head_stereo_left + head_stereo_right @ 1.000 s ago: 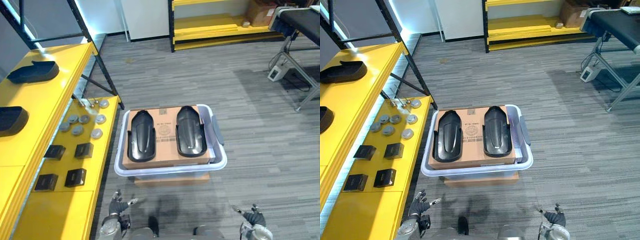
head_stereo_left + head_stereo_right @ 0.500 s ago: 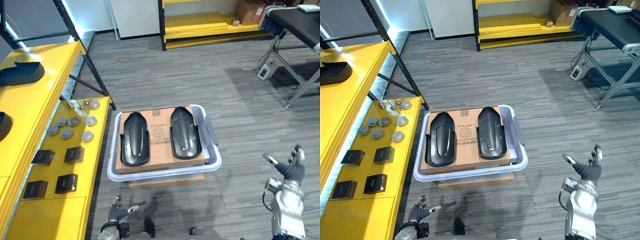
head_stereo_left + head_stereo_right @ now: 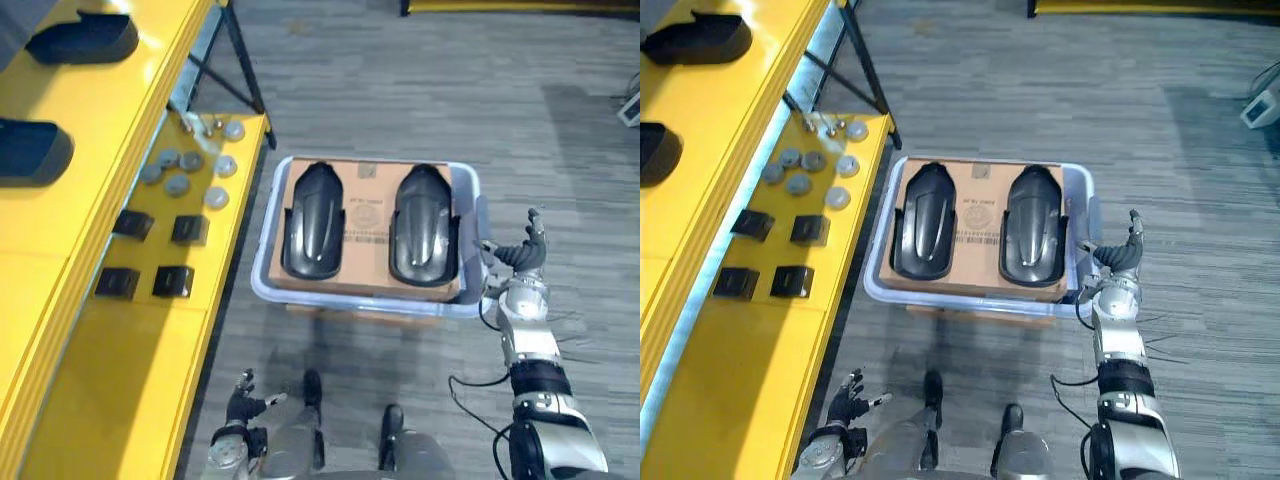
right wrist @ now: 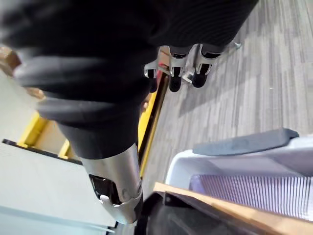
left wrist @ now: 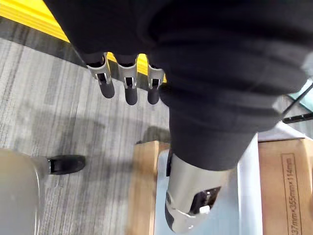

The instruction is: Walk over and take plastic housings, then place them on the shelf

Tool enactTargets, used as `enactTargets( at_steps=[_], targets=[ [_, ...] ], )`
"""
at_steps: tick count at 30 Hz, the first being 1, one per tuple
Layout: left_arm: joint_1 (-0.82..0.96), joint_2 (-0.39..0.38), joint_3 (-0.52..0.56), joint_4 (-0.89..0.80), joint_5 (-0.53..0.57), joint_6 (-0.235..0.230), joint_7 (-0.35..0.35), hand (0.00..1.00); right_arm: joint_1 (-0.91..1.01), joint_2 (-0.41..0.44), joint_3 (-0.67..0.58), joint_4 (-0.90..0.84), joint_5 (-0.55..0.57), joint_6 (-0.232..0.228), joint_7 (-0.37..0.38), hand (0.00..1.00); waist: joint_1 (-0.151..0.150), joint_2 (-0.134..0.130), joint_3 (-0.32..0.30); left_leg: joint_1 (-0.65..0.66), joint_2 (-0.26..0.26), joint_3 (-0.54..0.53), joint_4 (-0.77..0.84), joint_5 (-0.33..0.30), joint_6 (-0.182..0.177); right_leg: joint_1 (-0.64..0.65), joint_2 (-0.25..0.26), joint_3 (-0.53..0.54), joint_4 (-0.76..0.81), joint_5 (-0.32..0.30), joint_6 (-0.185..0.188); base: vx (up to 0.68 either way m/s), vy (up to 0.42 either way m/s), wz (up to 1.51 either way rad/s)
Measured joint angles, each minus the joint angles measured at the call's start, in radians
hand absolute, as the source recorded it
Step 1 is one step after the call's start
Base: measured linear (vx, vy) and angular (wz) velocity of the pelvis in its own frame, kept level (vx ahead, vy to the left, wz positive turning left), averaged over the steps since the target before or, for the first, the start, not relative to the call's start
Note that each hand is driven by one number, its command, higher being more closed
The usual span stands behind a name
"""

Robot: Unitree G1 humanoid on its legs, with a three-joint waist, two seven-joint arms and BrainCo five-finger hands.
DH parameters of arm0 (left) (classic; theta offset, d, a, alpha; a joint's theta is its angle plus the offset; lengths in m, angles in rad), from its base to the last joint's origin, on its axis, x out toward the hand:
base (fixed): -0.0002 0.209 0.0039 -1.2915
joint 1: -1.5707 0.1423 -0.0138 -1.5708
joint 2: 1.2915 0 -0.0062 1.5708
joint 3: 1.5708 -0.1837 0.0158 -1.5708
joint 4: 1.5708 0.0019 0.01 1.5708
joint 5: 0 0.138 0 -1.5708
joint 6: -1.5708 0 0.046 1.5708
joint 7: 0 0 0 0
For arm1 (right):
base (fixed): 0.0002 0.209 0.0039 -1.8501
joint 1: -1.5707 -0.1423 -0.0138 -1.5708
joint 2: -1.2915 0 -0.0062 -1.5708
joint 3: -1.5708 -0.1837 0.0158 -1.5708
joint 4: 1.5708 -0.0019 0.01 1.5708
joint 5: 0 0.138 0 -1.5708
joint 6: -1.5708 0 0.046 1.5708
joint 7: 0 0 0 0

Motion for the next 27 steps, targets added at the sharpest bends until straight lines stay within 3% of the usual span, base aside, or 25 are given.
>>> enactTargets(
  at_steps=[7,8,11,24,27],
  targets=[
    [-0.056,-0.011,-0.026,0.002,-0.020,-0.002,0.028,0.00,-0.166,-0.010,-0.047,0.267,0.011,0.035,-0.016,0.00,0.023,0.023,0.048,-0.028,-0.001,-0.037,0.001,0.018,-0.018,-0.012,-0.003,-0.033,0.000,0.002,-0.001,-0.01,-0.018,0.13],
    [-0.069,-0.011,-0.036,0.002,-0.020,-0.003,0.040,0.00,-0.183,-0.010,-0.059,0.298,0.021,0.040,-0.020,1.00,0.023,0.025,0.058,-0.031,-0.001,-0.048,0.001,0.019,-0.020,-0.012,-0.003,-0.040,0.000,0.002,-0.001,-0.01,-0.029,0.17],
    [-0.089,-0.012,-0.054,0.002,-0.021,-0.005,0.042,0.00,-0.211,-0.011,-0.067,0.354,0.044,0.042,-0.021,1.00,0.022,0.024,0.066,-0.053,-0.010,-0.055,0.001,0.045,-0.047,-0.028,-0.009,-0.048,0.000,0.002,-0.001,-0.02,-0.021,0.10],
    [-0.129,-0.009,-0.061,0.010,-0.040,-0.016,0.042,0.00,-0.264,-0.059,-0.054,0.391,0.051,0.029,-0.014,1.00,0.014,0.011,0.107,-0.060,0.004,-0.049,0.000,0.051,-0.048,-0.051,-0.004,-0.031,0.018,0.008,-0.007,-0.03,-0.009,-0.04],
    [-0.127,-0.010,-0.063,0.003,-0.040,-0.017,0.042,0.00,-0.218,-0.053,-0.039,0.305,0.056,0.033,-0.016,1.00,0.011,0.011,0.107,-0.058,0.007,-0.049,0.000,0.051,-0.048,-0.051,-0.002,-0.030,0.021,0.008,-0.008,-0.02,-0.013,0.00]
  ],
)
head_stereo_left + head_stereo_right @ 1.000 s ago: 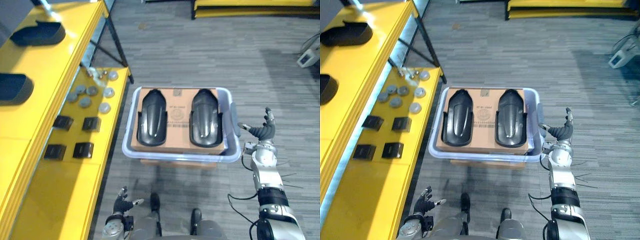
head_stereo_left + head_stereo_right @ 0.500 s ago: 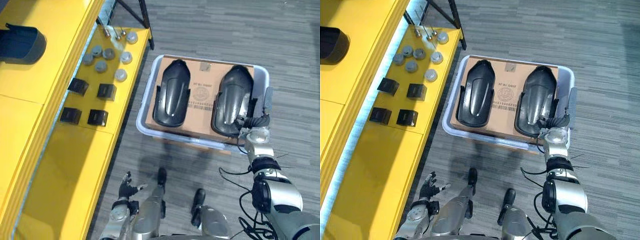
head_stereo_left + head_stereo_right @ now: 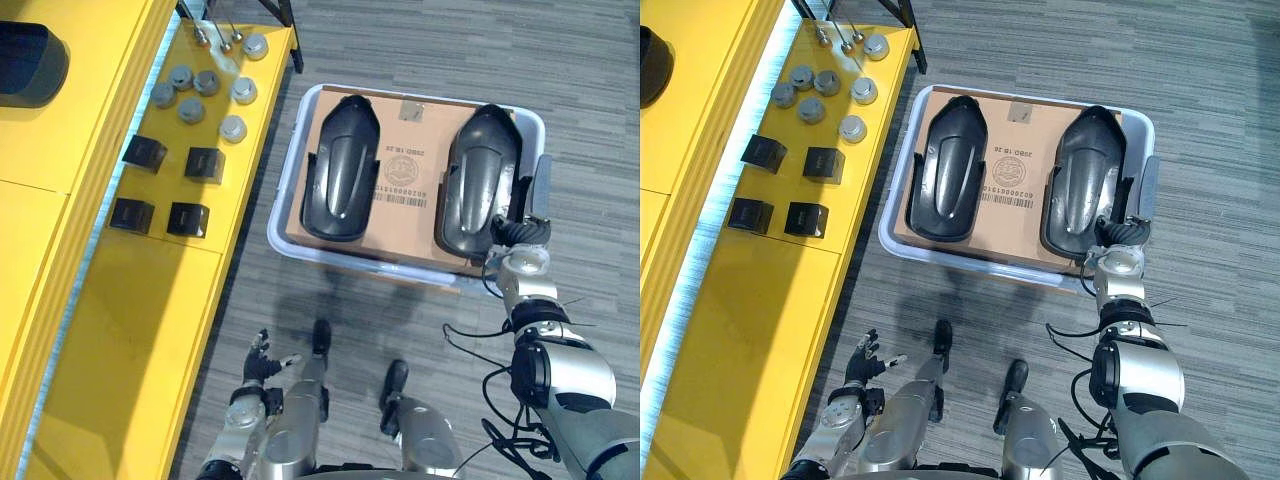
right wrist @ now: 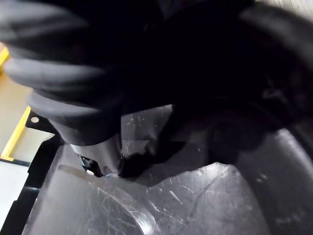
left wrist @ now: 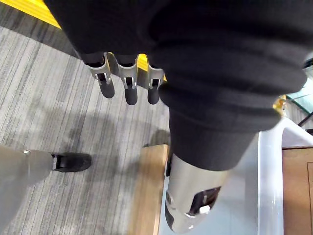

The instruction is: Walk over and take plastic housings, then place them on the shelf

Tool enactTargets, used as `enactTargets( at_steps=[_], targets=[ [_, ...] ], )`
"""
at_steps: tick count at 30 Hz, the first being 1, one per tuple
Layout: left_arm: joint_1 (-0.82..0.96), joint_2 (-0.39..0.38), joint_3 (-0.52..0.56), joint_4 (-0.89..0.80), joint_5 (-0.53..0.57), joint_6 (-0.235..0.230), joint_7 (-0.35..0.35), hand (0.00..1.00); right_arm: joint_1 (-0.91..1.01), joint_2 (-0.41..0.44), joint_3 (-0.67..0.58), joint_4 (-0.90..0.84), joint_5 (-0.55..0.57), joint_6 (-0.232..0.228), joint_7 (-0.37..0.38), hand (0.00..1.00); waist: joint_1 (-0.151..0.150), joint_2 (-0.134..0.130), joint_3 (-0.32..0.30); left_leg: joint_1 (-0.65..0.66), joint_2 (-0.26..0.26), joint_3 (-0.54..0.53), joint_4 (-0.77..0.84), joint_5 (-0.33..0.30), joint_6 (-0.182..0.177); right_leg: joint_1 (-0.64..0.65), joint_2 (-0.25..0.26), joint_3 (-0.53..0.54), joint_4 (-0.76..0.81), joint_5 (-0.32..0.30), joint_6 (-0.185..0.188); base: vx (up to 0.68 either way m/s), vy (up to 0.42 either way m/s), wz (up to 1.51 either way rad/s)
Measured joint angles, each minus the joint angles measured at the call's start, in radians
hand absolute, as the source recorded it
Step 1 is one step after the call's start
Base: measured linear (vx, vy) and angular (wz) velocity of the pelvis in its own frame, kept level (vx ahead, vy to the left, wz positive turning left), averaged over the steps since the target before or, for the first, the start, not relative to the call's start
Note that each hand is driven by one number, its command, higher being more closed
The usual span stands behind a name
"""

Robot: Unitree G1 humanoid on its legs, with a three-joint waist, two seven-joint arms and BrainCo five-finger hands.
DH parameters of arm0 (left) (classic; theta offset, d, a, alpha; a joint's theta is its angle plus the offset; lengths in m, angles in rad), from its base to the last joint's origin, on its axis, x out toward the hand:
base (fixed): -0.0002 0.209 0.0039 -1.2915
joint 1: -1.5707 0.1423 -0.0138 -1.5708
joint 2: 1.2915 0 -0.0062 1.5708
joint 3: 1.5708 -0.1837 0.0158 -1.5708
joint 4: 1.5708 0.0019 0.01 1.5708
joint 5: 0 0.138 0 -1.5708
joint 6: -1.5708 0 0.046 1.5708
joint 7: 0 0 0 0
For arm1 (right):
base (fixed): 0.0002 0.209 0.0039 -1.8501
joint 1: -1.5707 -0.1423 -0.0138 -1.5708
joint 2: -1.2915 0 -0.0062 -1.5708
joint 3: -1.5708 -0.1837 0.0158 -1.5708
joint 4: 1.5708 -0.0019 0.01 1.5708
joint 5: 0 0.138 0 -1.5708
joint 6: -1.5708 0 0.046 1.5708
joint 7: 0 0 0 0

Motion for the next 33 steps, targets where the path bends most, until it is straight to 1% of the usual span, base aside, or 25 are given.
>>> enactTargets(
  at_steps=[2,3,4,5,6,8,9,10,11,12,13,14,16,18,22,25,26,27,29,30,33],
  targets=[
    [0.007,-0.001,-0.002,-0.036,0.000,0.001,0.000,0.00,0.059,0.003,0.002,-0.106,0.001,0.003,-0.002,1.00,0.000,0.000,0.000,0.001,0.000,0.000,0.000,0.000,0.000,0.000,-0.001,0.000,0.002,0.000,0.000,0.00,0.000,0.00],
    [0.016,-0.001,-0.005,-0.083,0.000,0.001,0.000,0.00,0.106,0.006,0.002,-0.190,-0.003,0.005,-0.007,1.00,-0.001,-0.001,-0.001,0.002,-0.001,0.000,0.001,0.000,0.000,0.000,-0.003,0.000,0.004,0.000,0.000,0.00,0.000,0.00],
    [0.024,-0.001,-0.006,-0.115,0.000,0.001,0.000,0.00,0.131,0.010,0.001,-0.235,-0.011,0.005,-0.015,1.00,-0.004,-0.001,-0.001,0.003,-0.002,-0.001,0.001,0.000,0.000,0.001,-0.004,0.000,0.005,0.000,0.000,0.00,0.000,0.00],
    [0.041,-0.001,-0.008,-0.181,0.000,-0.001,-0.001,0.00,0.176,0.021,-0.001,-0.329,-0.022,0.005,-0.028,1.00,-0.012,-0.002,-0.002,0.008,-0.003,-0.001,0.001,0.000,0.000,0.004,-0.006,0.000,0.009,-0.001,0.001,-0.01,-0.004,-0.07],
    [0.049,0.000,-0.012,-0.233,0.000,-0.002,-0.001,0.00,0.215,0.029,-0.001,-0.400,-0.042,0.004,-0.040,1.00,-0.012,-0.003,-0.005,0.015,-0.003,0.003,0.001,0.000,0.000,0.006,-0.007,0.009,0.012,-0.001,0.001,-0.01,-0.004,-0.10],
    [0.054,0.001,-0.015,-0.307,0.000,-0.003,-0.001,0.00,0.261,0.049,-0.007,-0.490,-0.070,0.004,-0.061,1.00,-0.015,-0.007,-0.016,0.021,-0.002,0.007,0.001,0.000,0.000,0.007,-0.007,0.017,0.014,-0.001,0.001,-0.03,-0.017,-0.12],
    [0.060,0.001,-0.016,-0.365,0.000,-0.003,-0.001,0.00,0.300,0.067,-0.008,-0.551,-0.097,0.004,-0.071,1.00,-0.018,-0.011,-0.031,0.021,0.000,0.006,0.000,-0.001,0.001,0.007,-0.005,0.017,0.015,-0.001,0.001,-0.05,-0.028,-0.05],
    [0.064,0.001,-0.016,-0.394,0.000,-0.003,-0.001,0.00,0.318,0.077,-0.007,-0.574,-0.110,0.004,-0.075,1.00,-0.019,-0.014,-0.040,0.022,0.001,0.006,0.000,-0.001,0.001,0.008,-0.004,0.017,0.015,-0.001,0.001,-0.03,-0.028,0.00],
    [0.075,0.000,-0.018,-0.459,0.000,-0.004,0.000,0.00,0.354,0.103,-0.006,-0.620,-0.138,0.004,-0.081,1.00,-0.026,-0.021,-0.063,0.022,0.003,0.006,0.000,-0.003,0.002,0.008,-0.002,0.018,0.015,-0.002,0.002,-0.01,-0.032,-0.01],
    [0.085,0.000,-0.023,-0.529,0.001,-0.005,0.002,0.00,0.392,0.127,-0.001,-0.668,-0.160,0.004,-0.089,1.00,-0.028,-0.022,-0.089,0.024,0.005,0.005,0.000,-0.012,0.015,0.009,0.002,0.017,0.015,-0.004,0.004,-0.01,-0.026,0.04],
    [0.085,-0.005,-0.024,-0.596,0.002,-0.011,0.013,0.00,0.423,0.150,0.005,-0.725,-0.185,0.004,-0.092,1.00,-0.035,-0.024,-0.097,0.034,0.002,0.000,0.000,-0.013,0.017,0.020,0.002,0.015,0.017,-0.006,0.007,-0.01,-0.023,0.05],
    [0.084,-0.009,-0.025,-0.627,0.002,-0.017,0.020,0.00,0.434,0.160,0.010,-0.753,-0.196,0.004,-0.092,1.00,-0.038,-0.025,-0.100,0.040,0.002,0.000,-0.001,-0.013,0.017,0.025,0.000,0.015,0.019,-0.008,0.007,-0.02,-0.008,0.05],
    [0.074,-0.021,-0.034,-0.710,0.004,-0.028,0.040,0.00,0.462,0.180,0.046,-0.819,-0.217,0.004,-0.094,1.00,-0.040,-0.025,-0.127,0.041,0.001,0.001,-0.002,-0.014,0.017,0.023,-0.003,0.017,0.025,-0.009,0.008,-0.02,-0.002,-0.01],
    [0.040,-0.036,-0.067,-0.774,0.025,-0.037,0.080,0.00,0.498,0.211,0.098,-0.903,-0.252,0.003,-0.095,1.00,-0.040,-0.025,-0.162,0.046,0.001,0.002,-0.005,-0.017,0.023,0.023,-0.003,0.019,0.030,-0.010,0.009,0.00,0.000,0.00],
    [-0.021,-0.059,-0.140,-0.802,0.065,-0.036,0.127,0.00,0.514,0.278,0.198,-0.988,-0.293,-0.002,-0.092,1.00,-0.039,-0.027,-0.198,0.055,0.002,0.012,-0.004,-0.017,0.023,0.024,-0.005,0.028,0.038,-0.010,0.009,-0.02,-0.006,-0.05],
    [-0.065,-0.088,-0.189,-0.799,0.102,-0.019,0.175,0.00,0.534,0.338,0.293,-1.038,-0.301,-0.014,-0.086,1.00,-0.038,-0.038,-0.218,0.070,0.004,0.032,-0.003,-0.017,0.023,0.024,-0.005,0.049,0.049,-0.010,0.009,-0.02,-0.014,-0.18],
    [-0.073,-0.090,-0.195,-0.799,0.105,-0.014,0.181,0.00,0.540,0.344,0.309,-1.050,-0.302,-0.014,-0.086,1.00,-0.040,-0.038,-0.224,0.070,0.004,0.036,-0.005,-0.017,0.023,0.023,-0.005,0.050,0.049,-0.009,0.008,-0.03,-0.009,-0.13],
    [-0.090,-0.092,-0.213,-0.797,0.124,0.003,0.197,0.00,0.553,0.354,0.330,-1.068,-0.305,-0.015,-0.086,1.00,-0.040,-0.039,-0.232,0.072,0.006,0.039,-0.005,-0.018,0.023,0.023,-0.005,0.053,0.048,-0.009,0.008,-0.03,-0.003,-0.04],
    [-0.104,-0.092,-0.233,-0.793,0.142,0.018,0.214,0.00,0.574,0.365,0.362,-1.091,-0.307,-0.015,-0.085,1.00,-0.039,-0.044,-0.240,0.078,0.010,0.047,-0.006,-0.018,0.023,0.023,-0.004,0.061,0.049,-0.008,0.007,-0.03,-0.012,-0.13],
    [-0.114,-0.095,-0.234,-0.771,0.153,0.026,0.226,0.00,0.579,0.376,0.393,-1.093,-0.312,-0.018,-0.083,1.00,-0.039,-0.048,-0.245,0.081,0.014,0.055,-0.006,-0.019,0.024,0.022,-0.001,0.070,0.048,-0.007,0.005,-0.03,-0.024,-0.20],
    [-0.126,-0.103,-0.252,-0.714,0.183,0.058,0.264,0.00,0.626,0.384,0.423,-1.097,-0.311,-0.023,-0.086,1.00,-0.039,-0.054,-0.270,0.083,0.018,0.058,-0.006,-0.020,0.025,0.025,0.007,0.076,0.036,-0.003,0.008,-0.02,-0.027,-0.10]
  ],
)
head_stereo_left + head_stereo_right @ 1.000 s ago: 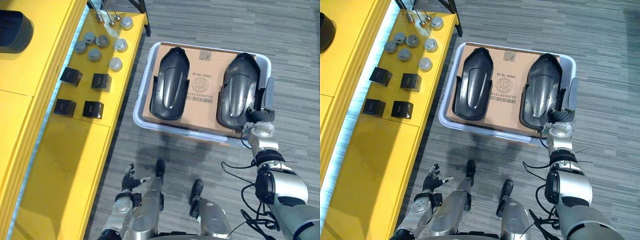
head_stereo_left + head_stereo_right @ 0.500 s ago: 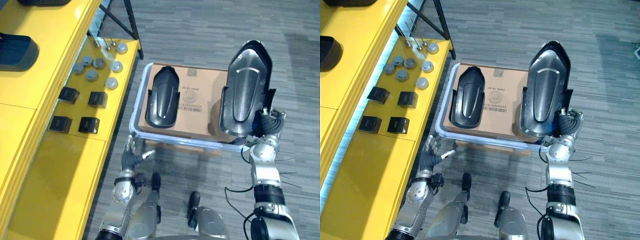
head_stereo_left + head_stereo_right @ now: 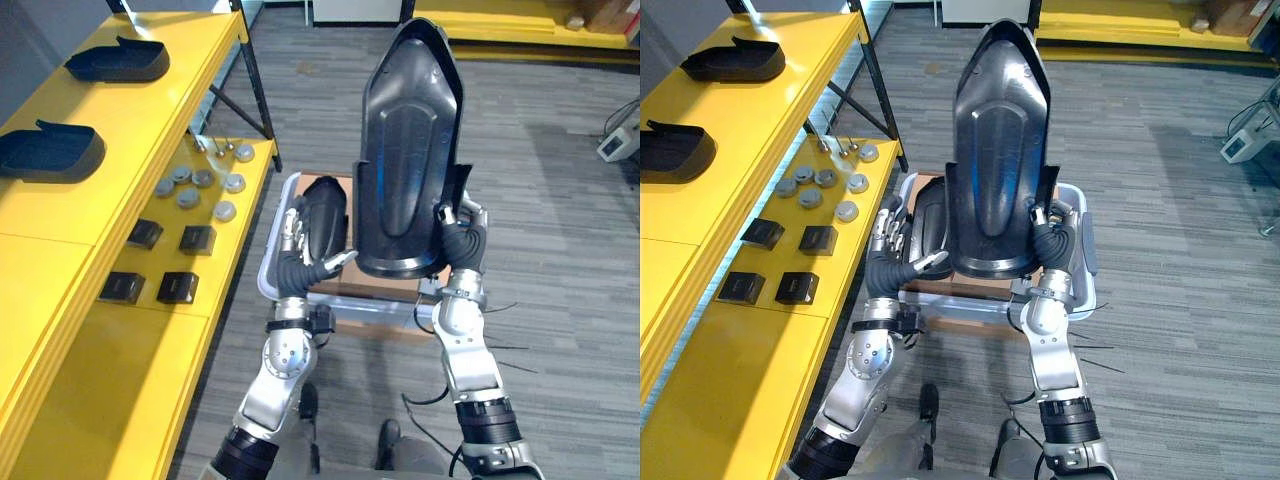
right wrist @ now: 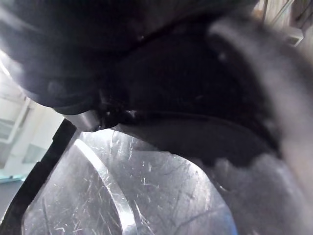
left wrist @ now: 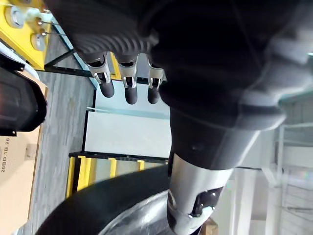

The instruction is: Walk over and take plastic housings, then place them on the shelf

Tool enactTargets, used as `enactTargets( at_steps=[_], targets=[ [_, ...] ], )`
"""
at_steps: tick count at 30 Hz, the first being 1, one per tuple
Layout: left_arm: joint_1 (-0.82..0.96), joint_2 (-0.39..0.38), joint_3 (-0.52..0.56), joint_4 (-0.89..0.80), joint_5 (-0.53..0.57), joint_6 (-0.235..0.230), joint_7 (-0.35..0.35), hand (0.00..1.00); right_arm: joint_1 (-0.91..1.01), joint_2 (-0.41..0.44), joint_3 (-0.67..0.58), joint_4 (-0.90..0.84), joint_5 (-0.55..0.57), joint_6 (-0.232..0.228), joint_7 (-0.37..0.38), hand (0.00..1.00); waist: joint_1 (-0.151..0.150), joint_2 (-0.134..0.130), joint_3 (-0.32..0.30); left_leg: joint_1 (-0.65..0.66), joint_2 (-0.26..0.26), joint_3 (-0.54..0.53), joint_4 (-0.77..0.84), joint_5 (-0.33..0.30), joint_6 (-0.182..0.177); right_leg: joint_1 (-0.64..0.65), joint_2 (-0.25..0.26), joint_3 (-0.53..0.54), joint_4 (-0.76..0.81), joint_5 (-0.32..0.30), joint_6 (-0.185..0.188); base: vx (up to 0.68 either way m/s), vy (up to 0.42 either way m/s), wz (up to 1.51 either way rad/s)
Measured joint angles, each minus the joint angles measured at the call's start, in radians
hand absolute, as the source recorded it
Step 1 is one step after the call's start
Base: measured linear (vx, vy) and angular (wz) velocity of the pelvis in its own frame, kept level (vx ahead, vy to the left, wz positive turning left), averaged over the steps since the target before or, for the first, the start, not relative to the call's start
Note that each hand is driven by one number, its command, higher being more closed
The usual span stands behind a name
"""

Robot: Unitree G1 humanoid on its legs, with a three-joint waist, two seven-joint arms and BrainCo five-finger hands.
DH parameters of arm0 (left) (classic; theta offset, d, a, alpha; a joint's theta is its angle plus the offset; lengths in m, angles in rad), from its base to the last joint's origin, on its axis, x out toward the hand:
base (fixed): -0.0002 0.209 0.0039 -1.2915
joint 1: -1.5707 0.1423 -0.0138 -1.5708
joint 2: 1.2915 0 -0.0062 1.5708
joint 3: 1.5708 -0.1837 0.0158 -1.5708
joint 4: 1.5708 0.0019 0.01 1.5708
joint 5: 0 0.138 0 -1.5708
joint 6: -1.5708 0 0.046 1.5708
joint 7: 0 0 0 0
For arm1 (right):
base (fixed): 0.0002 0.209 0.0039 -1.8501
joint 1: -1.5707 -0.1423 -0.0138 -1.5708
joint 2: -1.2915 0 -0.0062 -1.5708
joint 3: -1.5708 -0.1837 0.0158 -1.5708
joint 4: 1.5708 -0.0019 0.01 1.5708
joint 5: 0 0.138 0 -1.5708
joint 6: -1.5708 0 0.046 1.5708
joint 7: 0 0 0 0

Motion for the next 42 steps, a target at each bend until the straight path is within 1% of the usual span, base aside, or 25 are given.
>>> enactTargets(
  at_steps=[3,4,7,10,14,18,19,22,23,28,30,33,36,38,39,40,42],
  targets=[
    [-0.001,-0.004,-0.033,0.021,0.006,0.009,0.025,0.00,0.039,-0.002,0.015,0.000,0.022,0.000,0.000,1.00,-0.002,-0.001,-0.010,0.000,0.001,0.005,0.000,-0.003,-0.004,0.003,0.004,0.003,-0.009,0.007,-0.001,0.00,-0.009,-0.04],
    [-0.001,-0.003,-0.039,0.026,0.006,0.010,0.031,1.00,0.046,-0.003,0.016,0.000,0.025,0.000,0.000,1.00,-0.001,-0.001,-0.013,0.000,0.002,0.007,0.000,-0.003,-0.004,0.003,0.005,0.005,-0.012,0.009,-0.001,0.01,-0.010,-0.09],
    [-0.001,-0.002,-0.053,0.044,0.006,0.024,0.041,1.00,0.077,-0.008,0.023,0.000,0.044,0.000,0.000,1.00,-0.001,-0.001,-0.030,0.001,0.003,0.019,0.000,-0.004,-0.003,0.005,0.007,0.014,-0.025,0.021,-0.007,0.03,-0.010,-0.10],
    [-0.001,0.000,-0.062,0.050,0.002,0.024,0.037,1.00,0.104,-0.035,0.053,0.000,0.074,0.000,0.003,1.00,-0.001,-0.001,-0.049,0.003,0.002,0.024,0.000,-0.003,-0.001,0.009,0.008,0.021,-0.035,0.026,-0.005,0.03,-0.013,-0.06],
    [-0.003,0.021,-0.067,0.054,-0.016,0.021,0.034,1.00,0.122,-0.057,0.075,0.001,0.080,0.000,0.026,1.00,0.000,-0.002,-0.072,0.005,0.002,0.024,0.000,-0.003,-0.001,0.014,0.009,0.021,-0.044,0.032,-0.006,0.00,0.000,0.00],
    [-0.004,0.032,-0.038,0.071,-0.080,0.015,0.033,1.00,0.139,-0.090,0.128,0.009,0.074,0.000,0.066,1.00,0.000,-0.002,-0.087,0.012,0.004,0.024,0.000,-0.003,-0.001,0.021,0.010,0.023,-0.046,0.036,-0.007,0.00,0.000,0.00],
    [-0.004,0.037,-0.037,0.073,-0.091,0.015,0.033,1.00,0.139,-0.095,0.133,0.009,0.067,0.000,0.071,0.00,0.000,-0.002,-0.087,0.015,0.005,0.024,0.000,-0.003,-0.001,0.025,0.011,0.024,-0.049,0.037,-0.007,0.00,0.000,0.00],
    [-0.004,0.068,-0.036,0.090,-0.126,0.014,0.009,1.00,0.138,-0.115,0.154,0.009,0.037,-0.003,0.093,0.00,0.001,-0.003,-0.096,0.024,0.012,0.024,0.000,-0.008,-0.004,0.035,0.016,0.024,-0.065,0.042,-0.002,-0.04,-0.017,-0.02],
    [-0.004,0.079,-0.033,0.097,-0.142,0.014,0.000,1.00,0.138,-0.120,0.161,0.009,0.030,-0.012,0.108,0.00,0.001,-0.005,-0.098,0.023,0.016,0.024,0.000,-0.015,-0.008,0.039,0.022,0.025,-0.077,0.048,-0.003,0.00,0.000,0.00],
    [-0.003,0.080,-0.026,0.114,-0.164,0.027,-0.029,1.00,0.131,-0.154,0.168,0.004,0.009,-0.037,0.122,0.00,0.001,-0.008,-0.115,0.023,0.017,0.024,0.000,-0.016,-0.008,0.051,0.027,0.024,-0.093,0.058,-0.002,0.00,0.000,0.00],
    [-0.003,0.080,-0.022,0.113,-0.163,0.029,-0.032,1.00,0.121,-0.169,0.169,-0.001,0.010,-0.049,0.136,0.00,0.000,-0.008,-0.127,0.023,0.017,0.024,0.000,-0.015,-0.008,0.051,0.027,0.025,-0.094,0.058,-0.002,0.00,0.000,0.00],
    [-0.003,0.079,-0.007,0.112,-0.158,0.029,-0.048,1.00,0.071,-0.192,0.162,-0.001,0.026,-0.056,0.155,0.00,0.000,-0.008,-0.128,0.024,0.017,0.024,0.000,-0.015,-0.008,0.052,0.030,0.026,-0.093,0.059,-0.002,0.00,0.000,0.00],
    [-0.002,0.078,-0.005,0.108,-0.104,0.029,-0.070,1.00,0.038,-0.221,0.141,-0.066,0.063,-0.058,0.175,0.00,0.005,-0.008,-0.128,0.025,0.018,0.024,0.000,-0.015,-0.008,0.055,0.035,0.025,-0.094,0.059,-0.003,0.00,0.000,0.00],
    [0.003,0.077,-0.001,0.108,-0.061,0.031,-0.077,1.00,0.004,-0.234,0.116,-0.110,0.089,-0.068,0.188,0.00,0.005,-0.008,-0.128,0.030,0.018,0.024,0.000,-0.015,-0.007,0.061,0.035,0.026,-0.094,0.059,-0.003,0.02,-0.017,0.00],
    [0.005,0.070,-0.001,0.104,-0.028,0.032,-0.084,1.00,-0.016,-0.238,0.099,-0.135,0.108,-0.084,0.195,0.00,0.005,-0.008,-0.128,0.035,0.018,0.024,0.000,-0.015,-0.007,0.066,0.035,0.026,-0.095,0.058,-0.004,0.03,-0.030,-0.01],
    [0.007,0.066,0.003,0.094,0.001,0.037,-0.088,1.00,-0.027,-0.243,0.080,-0.167,0.135,-0.111,0.198,0.00,0.004,-0.008,-0.128,0.037,0.017,0.024,0.000,-0.015,-0.007,0.067,0.035,0.027,-0.095,0.057,-0.003,0.03,-0.028,-0.01],
    [0.016,0.058,0.029,0.088,0.028,0.043,-0.088,1.00,-0.029,-0.242,0.034,-0.225,0.179,-0.147,0.198,0.00,0.004,-0.008,-0.128,0.037,0.018,0.024,0.000,-0.015,-0.007,0.067,0.035,0.027,-0.095,0.056,-0.003,0.00,0.000,0.00]
  ],
)
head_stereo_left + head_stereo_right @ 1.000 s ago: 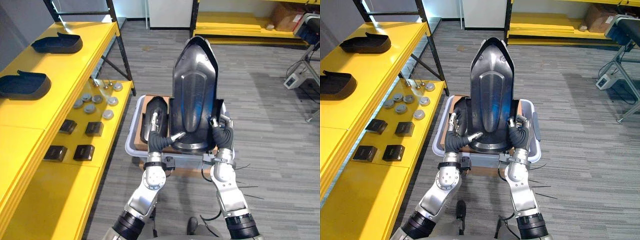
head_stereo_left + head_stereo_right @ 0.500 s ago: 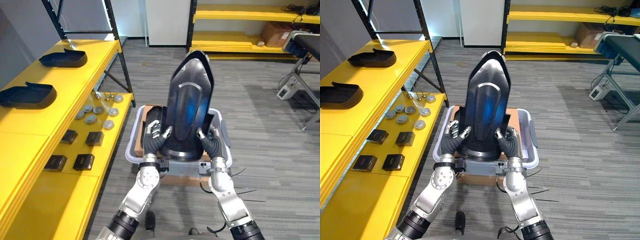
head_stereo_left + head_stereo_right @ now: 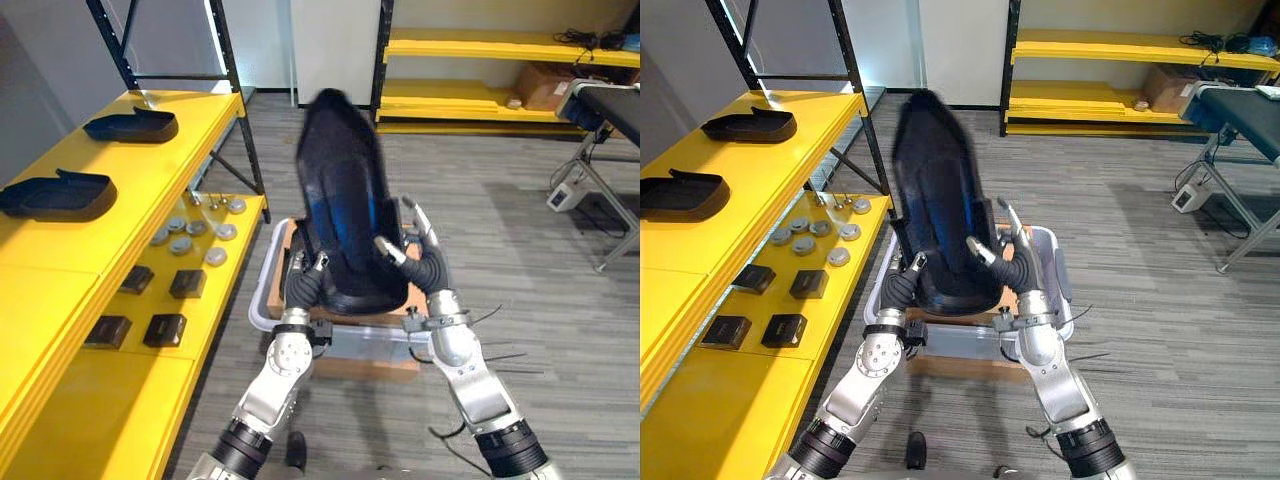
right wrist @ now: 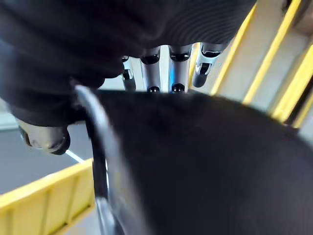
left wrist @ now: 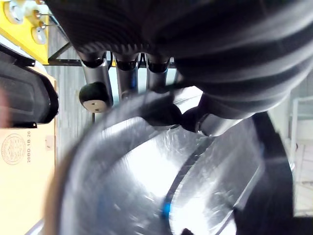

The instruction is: Walk over and take plastic housings, then place them on the shelf

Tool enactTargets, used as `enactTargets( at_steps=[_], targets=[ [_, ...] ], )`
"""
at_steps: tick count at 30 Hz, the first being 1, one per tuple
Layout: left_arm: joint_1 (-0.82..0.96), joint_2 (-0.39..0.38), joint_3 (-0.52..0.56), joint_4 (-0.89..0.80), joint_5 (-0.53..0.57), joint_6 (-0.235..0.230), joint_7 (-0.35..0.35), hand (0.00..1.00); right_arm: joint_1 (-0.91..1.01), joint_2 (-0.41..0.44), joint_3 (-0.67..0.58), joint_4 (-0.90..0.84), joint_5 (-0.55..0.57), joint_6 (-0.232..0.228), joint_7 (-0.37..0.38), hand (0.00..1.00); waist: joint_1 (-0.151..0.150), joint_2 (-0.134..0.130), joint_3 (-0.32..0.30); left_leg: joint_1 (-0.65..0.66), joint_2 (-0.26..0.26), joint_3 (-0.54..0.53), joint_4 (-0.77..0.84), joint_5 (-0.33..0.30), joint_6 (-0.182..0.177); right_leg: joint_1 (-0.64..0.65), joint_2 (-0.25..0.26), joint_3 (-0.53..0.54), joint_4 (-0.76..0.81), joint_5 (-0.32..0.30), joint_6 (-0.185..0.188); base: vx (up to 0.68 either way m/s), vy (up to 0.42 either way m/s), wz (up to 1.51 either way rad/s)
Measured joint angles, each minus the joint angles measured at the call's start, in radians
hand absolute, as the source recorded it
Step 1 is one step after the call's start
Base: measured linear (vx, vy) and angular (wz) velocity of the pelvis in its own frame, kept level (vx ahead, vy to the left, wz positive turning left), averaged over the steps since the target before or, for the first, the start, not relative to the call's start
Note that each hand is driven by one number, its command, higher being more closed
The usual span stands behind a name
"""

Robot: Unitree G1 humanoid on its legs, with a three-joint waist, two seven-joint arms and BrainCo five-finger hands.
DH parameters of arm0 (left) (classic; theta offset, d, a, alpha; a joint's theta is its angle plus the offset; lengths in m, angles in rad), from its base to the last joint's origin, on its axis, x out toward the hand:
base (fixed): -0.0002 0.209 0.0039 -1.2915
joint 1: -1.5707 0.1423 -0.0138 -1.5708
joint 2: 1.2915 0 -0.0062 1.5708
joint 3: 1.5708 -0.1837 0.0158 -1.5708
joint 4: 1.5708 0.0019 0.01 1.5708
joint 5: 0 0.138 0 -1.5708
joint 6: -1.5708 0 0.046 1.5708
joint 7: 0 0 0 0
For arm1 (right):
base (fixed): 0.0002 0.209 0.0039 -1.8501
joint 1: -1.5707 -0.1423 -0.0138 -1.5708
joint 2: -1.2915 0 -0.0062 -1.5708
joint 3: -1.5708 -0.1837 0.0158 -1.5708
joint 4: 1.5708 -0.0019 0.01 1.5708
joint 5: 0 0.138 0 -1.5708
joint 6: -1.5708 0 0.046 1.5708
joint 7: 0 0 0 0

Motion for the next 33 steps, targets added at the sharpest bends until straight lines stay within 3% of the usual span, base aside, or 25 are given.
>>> enactTargets(
  at_steps=[3,7,11,15,19,23,27,31,32,33],
  targets=[
    [0.033,-0.004,0.075,0.000,0.017,0.025,0.006,1.00,-0.001,0.000,-0.175,-0.055,0.087,-0.059,-0.006,0.00,-0.007,0.000,0.000,0.000,0.000,0.000,0.000,0.000,0.000,0.000,0.000,0.000,-0.001,-0.001,0.000,0.00,0.000,0.00],
    [0.081,-0.001,0.135,-0.018,0.050,0.041,0.015,1.00,0.037,0.014,-0.387,-0.017,0.270,-0.089,-0.015,0.00,-0.008,0.001,0.000,0.000,-0.002,-0.003,0.000,-0.001,0.000,0.001,0.000,-0.005,-0.012,-0.001,0.000,0.00,-0.012,0.03],
    [0.125,-0.017,0.188,-0.066,0.049,0.046,0.014,1.00,0.129,0.049,-0.573,0.149,0.470,-0.127,-0.033,0.00,-0.014,0.001,-0.001,-0.001,-0.002,-0.003,0.000,-0.004,0.005,0.003,0.000,-0.009,-0.018,-0.002,0.000,0.02,-0.022,0.03],
    [0.158,-0.023,0.252,-0.115,0.049,0.043,0.014,1.00,0.220,0.077,-0.699,0.441,0.550,-0.115,-0.052,0.00,-0.030,0.010,-0.007,-0.004,-0.004,-0.004,0.000,-0.003,0.006,0.001,-0.001,-0.011,-0.018,-0.006,-0.002,0.01,-0.006,0.00],
    [0.171,-0.021,0.269,-0.115,0.049,0.042,0.009,1.00,0.297,0.077,-0.720,0.748,0.564,-0.073,-0.040,0.00,-0.034,0.019,-0.012,-0.005,-0.001,-0.002,0.000,-0.009,0.001,0.001,0.000,-0.011,-0.013,-0.011,-0.004,0.00,0.000,0.00],
    [0.209,-0.022,0.271,-0.115,0.048,0.025,-0.034,1.00,0.372,0.138,-0.716,1.070,0.599,-0.015,0.068,0.00,-0.035,0.017,-0.011,0.009,0.000,-0.003,0.000,-0.020,-0.002,0.020,-0.001,-0.020,-0.002,-0.023,-0.008,0.03,-0.020,0.06],
    [0.264,-0.021,0.276,-0.124,0.048,0.024,-0.061,1.00,0.435,0.216,-0.687,1.204,0.593,0.044,0.152,0.00,-0.037,0.002,0.000,0.038,-0.003,-0.026,0.000,-0.024,0.002,0.052,-0.009,-0.047,0.021,-0.056,-0.002,0.03,-0.037,0.18],
    [0.315,-0.027,0.266,-0.205,0.047,0.022,-0.080,1.00,0.440,0.234,-0.576,1.247,0.549,0.051,0.185,0.00,-0.028,-0.019,0.022,0.016,-0.017,-0.039,0.014,-0.039,0.007,0.044,-0.029,-0.126,0.111,-0.114,0.007,-0.03,-0.029,0.65],
    [0.308,-0.038,0.261,-0.229,0.047,0.022,-0.091,1.00,0.439,0.234,-0.550,1.243,0.537,0.051,0.194,0.00,-0.027,-0.021,0.032,-0.036,-0.024,-0.042,0.059,-0.046,0.024,0.035,-0.046,-0.191,0.150,-0.129,0.002,-0.02,0.002,1.66],
    [0.308,-0.050,0.256,-0.250,0.046,0.021,-0.092,1.00,0.441,0.238,-0.539,1.237,0.526,0.051,0.194,0.00,-0.028,-0.028,0.034,-0.077,-0.034,0.015,0.086,-0.107,0.115,0.036,-0.076,-0.270,0.161,-0.139,0.008,-0.01,0.005,1.90]
  ],
)
